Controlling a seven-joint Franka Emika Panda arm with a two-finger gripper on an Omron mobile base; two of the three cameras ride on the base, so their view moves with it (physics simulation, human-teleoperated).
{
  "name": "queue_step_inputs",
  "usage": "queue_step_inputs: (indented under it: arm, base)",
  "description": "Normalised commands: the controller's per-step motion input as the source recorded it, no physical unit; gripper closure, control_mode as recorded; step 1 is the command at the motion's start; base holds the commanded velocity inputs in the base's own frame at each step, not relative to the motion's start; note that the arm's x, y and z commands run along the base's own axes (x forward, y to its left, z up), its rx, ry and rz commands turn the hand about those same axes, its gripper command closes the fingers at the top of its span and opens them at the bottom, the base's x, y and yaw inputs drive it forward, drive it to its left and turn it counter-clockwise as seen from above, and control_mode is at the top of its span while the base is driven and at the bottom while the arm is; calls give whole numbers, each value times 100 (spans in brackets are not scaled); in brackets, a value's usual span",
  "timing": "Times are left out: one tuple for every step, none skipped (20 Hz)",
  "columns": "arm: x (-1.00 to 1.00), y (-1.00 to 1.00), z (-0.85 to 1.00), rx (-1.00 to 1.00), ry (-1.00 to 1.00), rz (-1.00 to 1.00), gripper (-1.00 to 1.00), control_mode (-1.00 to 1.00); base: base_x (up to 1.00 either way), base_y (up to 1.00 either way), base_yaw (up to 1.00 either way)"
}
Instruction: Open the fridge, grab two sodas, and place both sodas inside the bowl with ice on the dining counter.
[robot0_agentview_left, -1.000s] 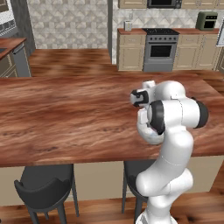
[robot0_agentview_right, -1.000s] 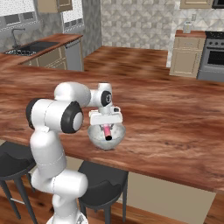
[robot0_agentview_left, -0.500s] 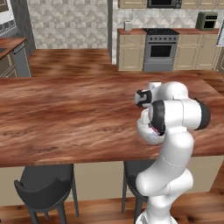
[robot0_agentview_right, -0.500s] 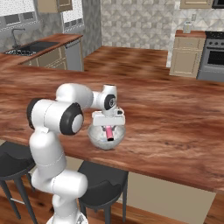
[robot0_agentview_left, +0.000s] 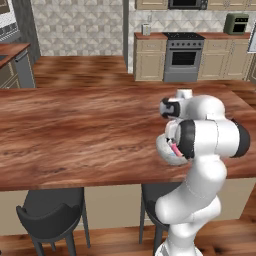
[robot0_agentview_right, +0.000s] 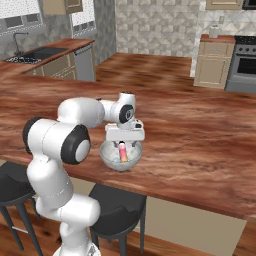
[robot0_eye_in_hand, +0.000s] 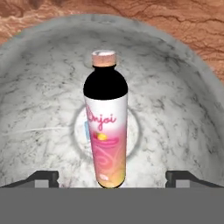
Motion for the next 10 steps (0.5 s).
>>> queue_step_inputs:
  arm:
    - [-16, 13, 62, 0, -2, -4, -100, -100]
    - [-19, 9, 51, 0, 0, -5, -100, -100]
    - [-24, 6, 54, 0, 0, -3, -100, -100]
    - [-31, 0, 55, 0, -1, -3, -100, -100]
    - [-42, 0, 61, 0, -5, -4, -100, -100]
    - [-49, 0, 56, 0, -7, -5, -100, -100]
    - [-59, 11, 54, 0, -8, -9, -100, -100]
    - [-64, 24, 47, 0, -8, -13, -100, -100]
    - [-71, 28, 49, 0, -12, -14, -100, -100]
    - [-74, 35, 46, 0, -15, -14, -100, -100]
  base:
    - [0, 0, 0]
    - [0, 0, 0]
    - [0, 0, 0]
    - [0, 0, 0]
    - [0, 0, 0]
    - [0, 0, 0]
    - [0, 0, 0]
    - [0, 0, 0]
    - [0, 0, 0]
    - [0, 0, 0]
